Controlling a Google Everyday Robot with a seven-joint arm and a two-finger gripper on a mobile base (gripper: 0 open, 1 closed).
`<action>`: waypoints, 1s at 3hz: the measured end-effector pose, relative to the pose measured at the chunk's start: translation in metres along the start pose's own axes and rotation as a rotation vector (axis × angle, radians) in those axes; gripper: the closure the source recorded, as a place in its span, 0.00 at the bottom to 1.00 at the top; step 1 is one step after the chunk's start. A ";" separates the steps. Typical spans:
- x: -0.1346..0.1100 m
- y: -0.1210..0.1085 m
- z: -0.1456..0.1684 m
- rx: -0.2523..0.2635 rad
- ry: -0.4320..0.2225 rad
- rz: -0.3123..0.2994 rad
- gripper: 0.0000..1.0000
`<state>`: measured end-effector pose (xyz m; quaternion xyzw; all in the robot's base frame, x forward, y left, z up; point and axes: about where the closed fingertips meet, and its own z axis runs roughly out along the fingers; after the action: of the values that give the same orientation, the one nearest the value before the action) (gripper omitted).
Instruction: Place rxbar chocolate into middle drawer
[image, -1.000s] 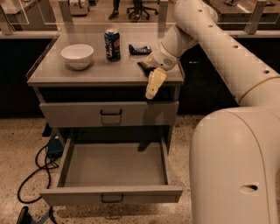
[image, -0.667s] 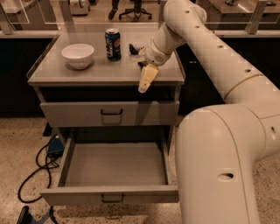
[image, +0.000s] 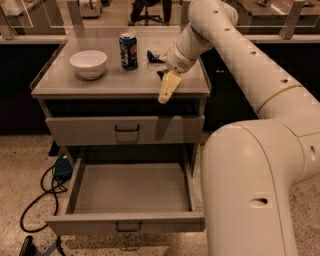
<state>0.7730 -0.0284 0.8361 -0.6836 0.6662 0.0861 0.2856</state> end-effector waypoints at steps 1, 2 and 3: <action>0.005 0.027 0.015 -0.069 0.019 -0.040 0.00; 0.016 0.064 0.042 -0.214 0.063 -0.061 0.00; 0.016 0.064 0.042 -0.214 0.063 -0.061 0.00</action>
Offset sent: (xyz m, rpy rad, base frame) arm -0.0235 -0.0264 -0.1096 -0.1996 0.2707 0.1830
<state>0.7244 -0.0176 0.7762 -0.7325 0.6407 0.1264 0.1921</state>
